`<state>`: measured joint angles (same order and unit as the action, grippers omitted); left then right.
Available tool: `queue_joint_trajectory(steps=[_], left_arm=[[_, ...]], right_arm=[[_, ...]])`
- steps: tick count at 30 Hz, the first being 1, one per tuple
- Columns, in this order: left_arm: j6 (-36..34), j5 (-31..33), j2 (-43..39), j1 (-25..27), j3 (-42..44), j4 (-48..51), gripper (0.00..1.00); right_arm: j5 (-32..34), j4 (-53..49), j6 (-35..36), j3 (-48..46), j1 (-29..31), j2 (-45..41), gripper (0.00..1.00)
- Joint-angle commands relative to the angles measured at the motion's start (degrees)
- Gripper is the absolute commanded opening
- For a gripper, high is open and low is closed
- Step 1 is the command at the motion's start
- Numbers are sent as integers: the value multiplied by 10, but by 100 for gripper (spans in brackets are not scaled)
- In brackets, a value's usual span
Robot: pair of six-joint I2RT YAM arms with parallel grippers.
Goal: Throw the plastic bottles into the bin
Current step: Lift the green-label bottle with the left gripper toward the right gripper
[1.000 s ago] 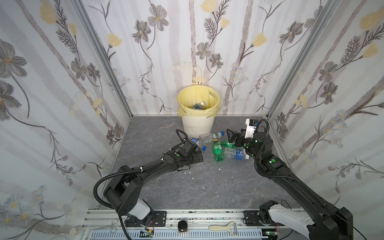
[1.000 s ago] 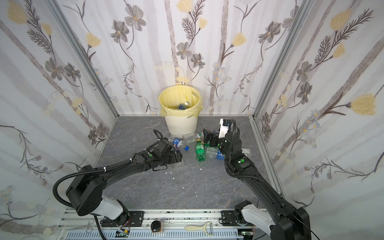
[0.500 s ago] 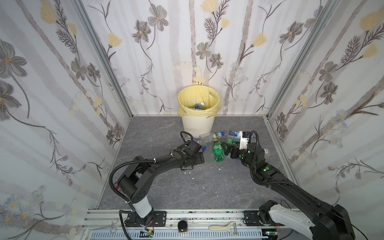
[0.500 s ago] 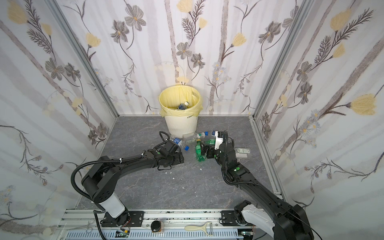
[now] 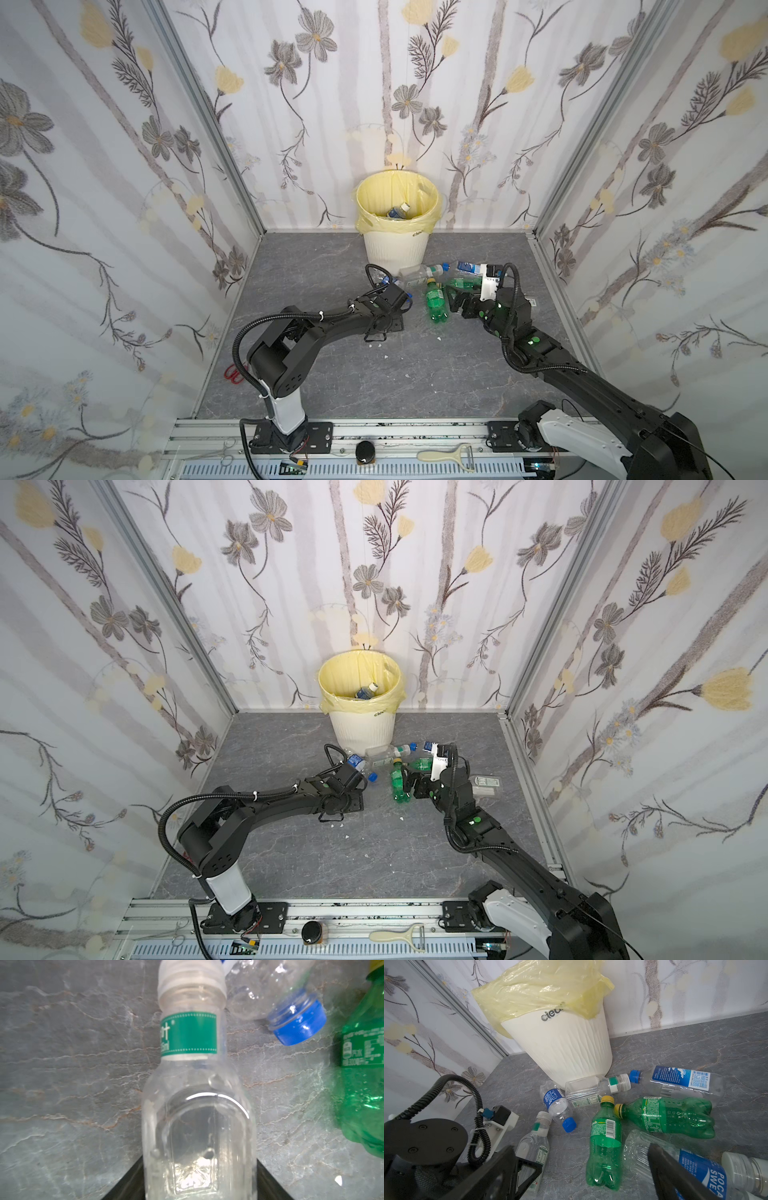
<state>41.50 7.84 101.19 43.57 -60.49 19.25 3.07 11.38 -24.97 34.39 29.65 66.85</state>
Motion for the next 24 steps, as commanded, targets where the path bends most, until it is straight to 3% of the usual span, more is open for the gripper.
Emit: queue_joint_trajectory(steps=[1, 24], left_arm=[[-15, 38, -17, 0, 12, 18, 66], [-140, -28, -153, 10, 41, -4, 60]], right_arm=[[-16, 31, -2, -1, 1, 7, 100], [-69, 20, -60, 26, 0, 39, 100]])
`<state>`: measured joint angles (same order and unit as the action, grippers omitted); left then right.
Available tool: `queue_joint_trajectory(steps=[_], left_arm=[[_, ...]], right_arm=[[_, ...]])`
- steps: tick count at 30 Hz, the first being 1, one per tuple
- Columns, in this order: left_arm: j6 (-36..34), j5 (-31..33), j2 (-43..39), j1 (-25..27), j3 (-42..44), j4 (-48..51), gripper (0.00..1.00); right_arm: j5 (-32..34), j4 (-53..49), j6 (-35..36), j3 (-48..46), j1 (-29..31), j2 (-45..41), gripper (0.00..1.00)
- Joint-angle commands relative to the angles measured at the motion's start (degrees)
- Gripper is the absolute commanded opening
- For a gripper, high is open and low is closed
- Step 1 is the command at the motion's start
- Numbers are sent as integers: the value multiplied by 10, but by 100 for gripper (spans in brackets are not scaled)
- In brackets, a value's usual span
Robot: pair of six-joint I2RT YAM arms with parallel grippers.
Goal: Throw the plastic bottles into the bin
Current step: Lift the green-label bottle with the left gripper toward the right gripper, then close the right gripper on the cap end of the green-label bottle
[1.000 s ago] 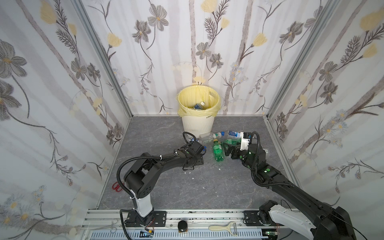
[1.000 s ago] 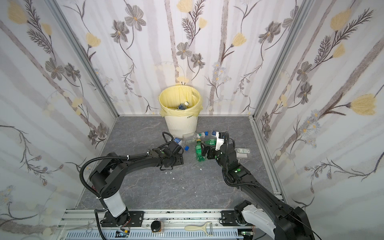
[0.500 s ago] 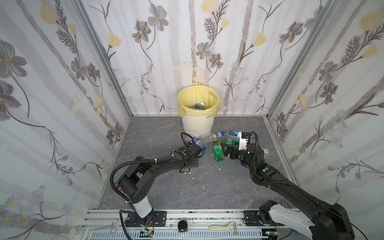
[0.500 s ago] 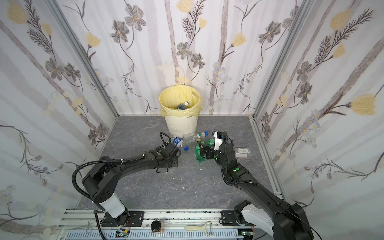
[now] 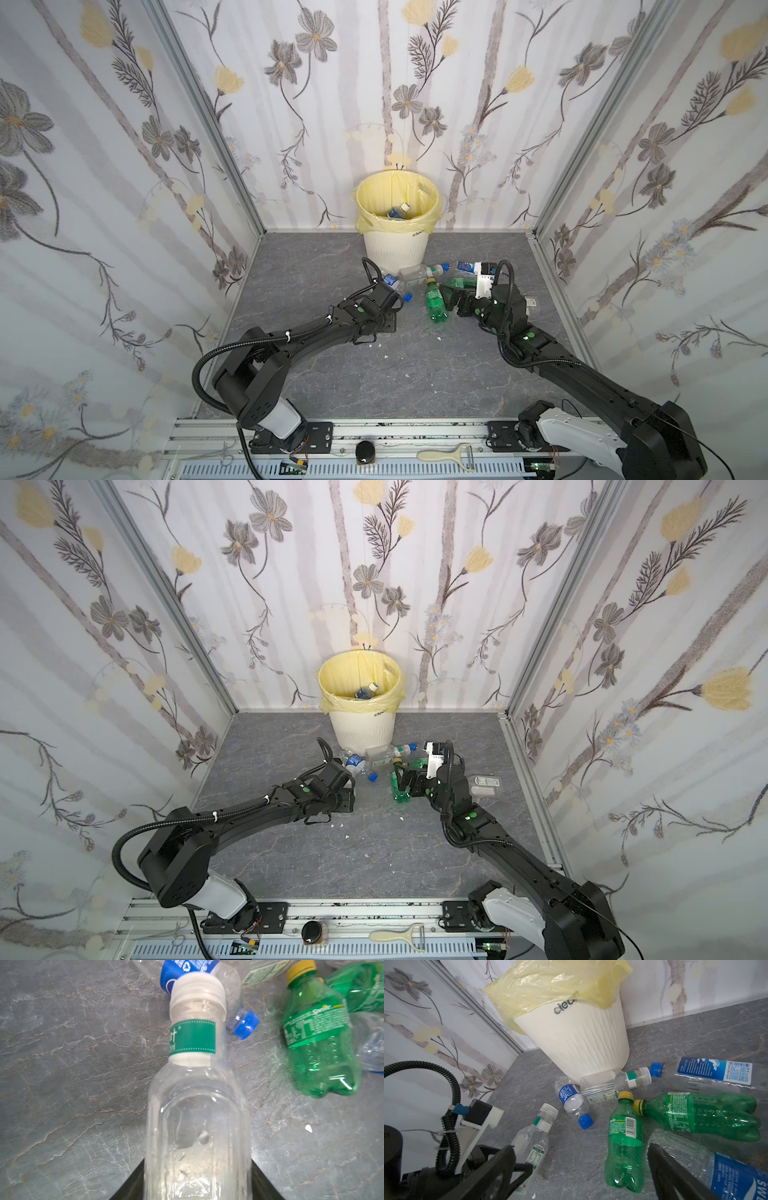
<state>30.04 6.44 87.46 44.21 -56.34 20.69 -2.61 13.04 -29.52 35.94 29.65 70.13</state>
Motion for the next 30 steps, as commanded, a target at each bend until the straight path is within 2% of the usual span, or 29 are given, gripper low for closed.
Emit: queue_joint_trajectory(steps=[1, 6, 14, 23, 30], left_arm=[[-31, -17, -21, 7, -2, -20, 60], [-49, -17, -48, 32, -15, -44, 60], [-66, -1, -78, 69, -22, -85, 60], [-78, -2, -94, 92, -26, -127, 60], [-83, -3, -85, 108, -39, -137, 60]], right_arm=[[-14, 0, -20, 16, 0, 9, 100], [-63, 8, -62, 35, -6, 31, 100], [-181, 34, -126, 63, -45, 65, 100], [-207, 55, -146, 68, -52, 78, 99], [-218, 77, -168, 95, -51, 97, 92]])
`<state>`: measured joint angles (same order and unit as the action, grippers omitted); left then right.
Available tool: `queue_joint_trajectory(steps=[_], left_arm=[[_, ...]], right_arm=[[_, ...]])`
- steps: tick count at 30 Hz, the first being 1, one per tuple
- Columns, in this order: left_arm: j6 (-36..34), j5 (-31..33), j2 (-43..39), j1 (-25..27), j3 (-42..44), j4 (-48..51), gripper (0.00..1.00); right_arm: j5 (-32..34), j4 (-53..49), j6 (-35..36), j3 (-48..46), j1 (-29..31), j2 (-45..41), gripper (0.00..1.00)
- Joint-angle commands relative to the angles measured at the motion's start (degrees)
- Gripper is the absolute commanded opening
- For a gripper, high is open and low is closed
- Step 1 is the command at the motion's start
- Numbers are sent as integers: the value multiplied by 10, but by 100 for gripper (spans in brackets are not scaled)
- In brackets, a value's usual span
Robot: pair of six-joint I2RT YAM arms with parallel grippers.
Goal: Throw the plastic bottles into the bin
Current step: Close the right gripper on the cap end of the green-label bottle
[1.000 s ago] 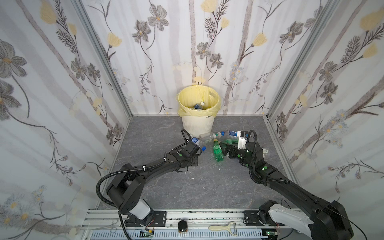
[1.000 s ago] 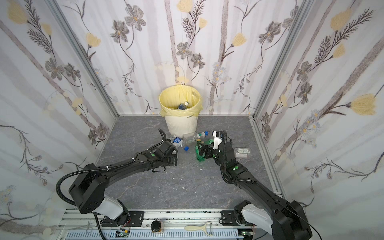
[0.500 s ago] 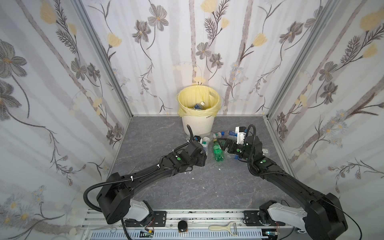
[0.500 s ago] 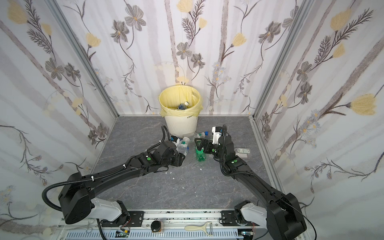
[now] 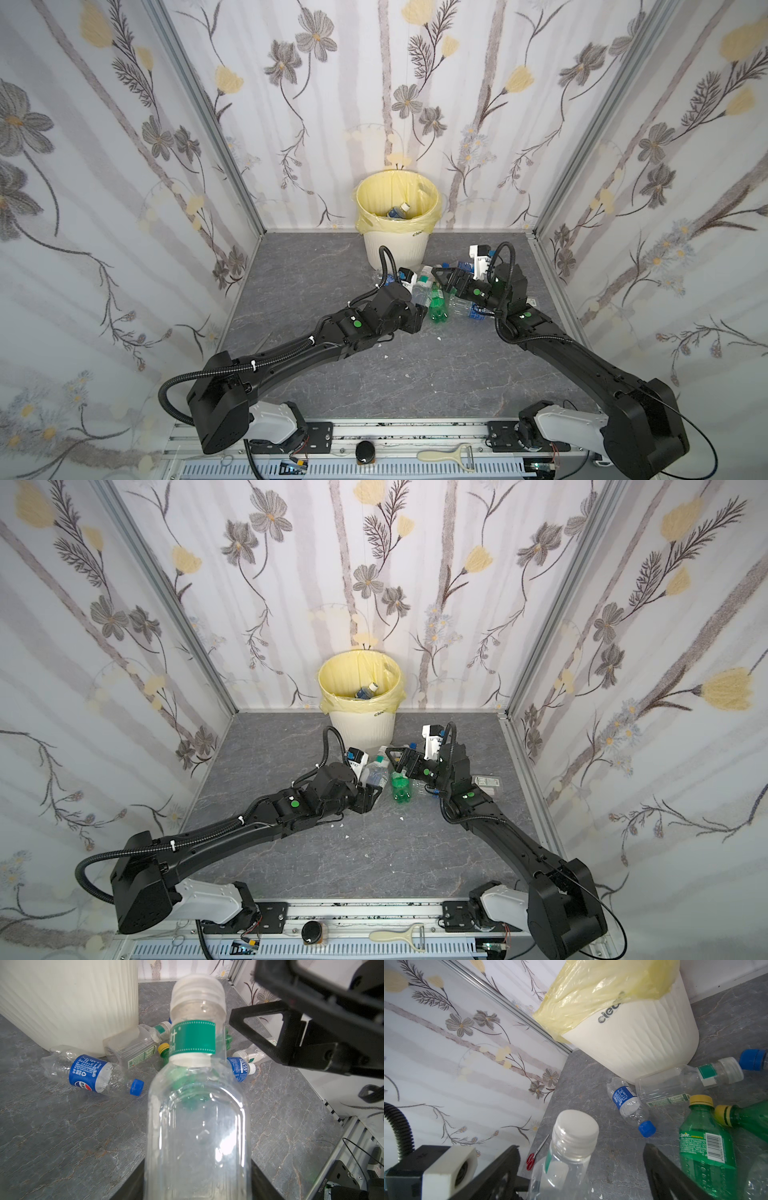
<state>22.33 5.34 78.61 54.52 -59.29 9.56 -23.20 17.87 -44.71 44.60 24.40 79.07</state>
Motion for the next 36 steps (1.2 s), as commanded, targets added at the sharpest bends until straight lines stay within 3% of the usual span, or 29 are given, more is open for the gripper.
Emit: queue_joint_trajectory(steps=[1, 9, 22, 36], left_arm=[[-7, 10, 4, 6, -11, -25, 60], [-8, 15, 2, 14, -14, -29, 60], [-16, 17, 8, 15, -17, -35, 60], [-28, 32, 7, 15, -12, -39, 65]], right_arm=[[-15, 31, -17, 11, 1, 11, 92], [-18, 38, -23, 20, 6, 30, 84], [-28, 45, -30, 41, 11, 57, 54], [-22, 55, -42, 48, 13, 71, 32]])
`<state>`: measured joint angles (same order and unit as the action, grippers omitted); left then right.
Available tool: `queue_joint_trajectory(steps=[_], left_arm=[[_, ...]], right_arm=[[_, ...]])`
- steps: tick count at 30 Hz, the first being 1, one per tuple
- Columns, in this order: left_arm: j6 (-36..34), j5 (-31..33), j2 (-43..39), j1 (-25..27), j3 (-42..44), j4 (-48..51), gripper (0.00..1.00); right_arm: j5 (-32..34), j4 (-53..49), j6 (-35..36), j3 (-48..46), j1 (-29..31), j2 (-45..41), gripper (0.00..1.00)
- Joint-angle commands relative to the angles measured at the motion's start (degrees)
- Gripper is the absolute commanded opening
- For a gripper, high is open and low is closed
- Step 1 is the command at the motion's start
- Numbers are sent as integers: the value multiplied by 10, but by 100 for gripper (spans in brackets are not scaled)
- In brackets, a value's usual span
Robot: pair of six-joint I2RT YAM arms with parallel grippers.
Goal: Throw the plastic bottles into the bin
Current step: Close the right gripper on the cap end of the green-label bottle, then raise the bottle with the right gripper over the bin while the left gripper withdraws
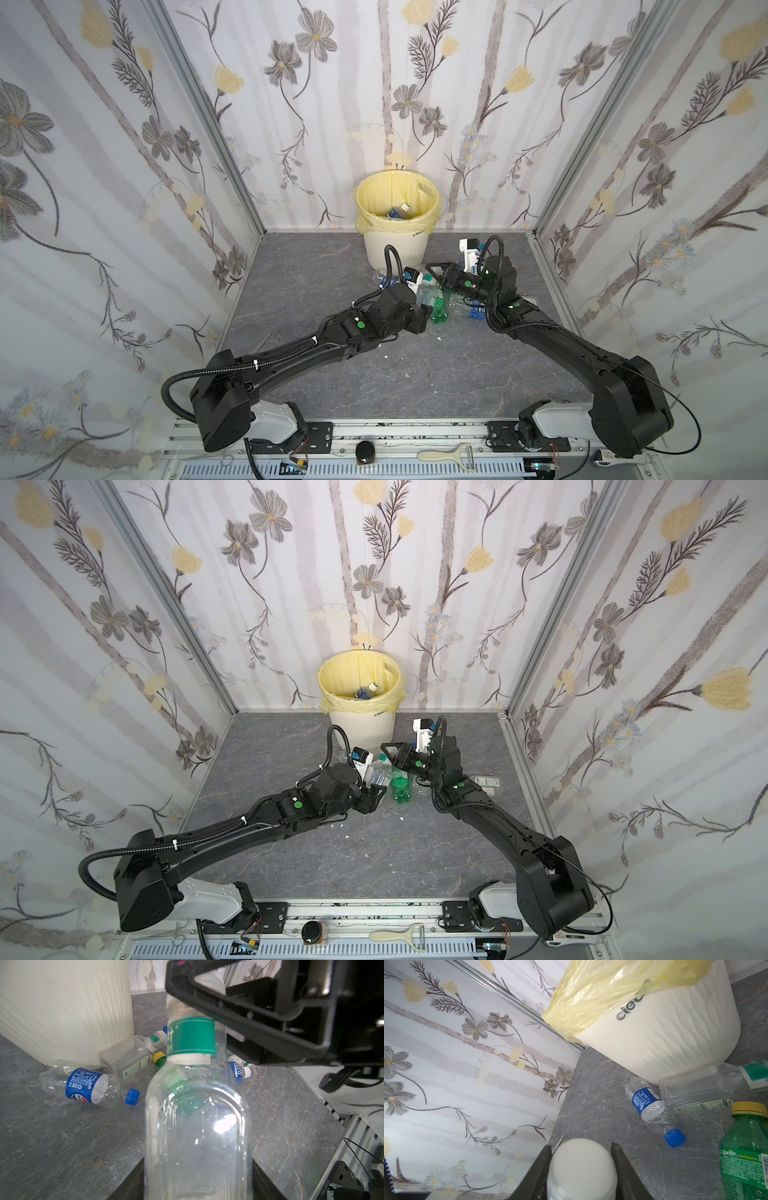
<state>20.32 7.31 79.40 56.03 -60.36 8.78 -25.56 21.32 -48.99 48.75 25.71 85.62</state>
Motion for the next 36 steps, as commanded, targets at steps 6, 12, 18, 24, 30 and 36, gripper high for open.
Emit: queue_joint_trajectory(steps=[6, 12, 18, 24, 30, 36], left_arm=[[-15, 26, -2, -1, -4, -31, 72], [-21, 36, -6, -3, -8, -28, 87], [-43, 51, -22, -9, -34, -15, 100], [-78, 85, -28, -17, -75, -6, 100], [-108, 123, -20, -24, -121, -7, 100], [-126, 133, -4, -40, -180, -8, 100]], right_arm=[[3, 20, -2, 16, 0, 10, 27], [16, 19, -3, 25, -4, 4, 27], [31, 4, 0, 60, -37, -3, 27], [66, -43, 25, 143, -66, 4, 26], [148, -96, 96, 264, -74, 7, 26], [241, -68, 136, 341, -78, 2, 27]])
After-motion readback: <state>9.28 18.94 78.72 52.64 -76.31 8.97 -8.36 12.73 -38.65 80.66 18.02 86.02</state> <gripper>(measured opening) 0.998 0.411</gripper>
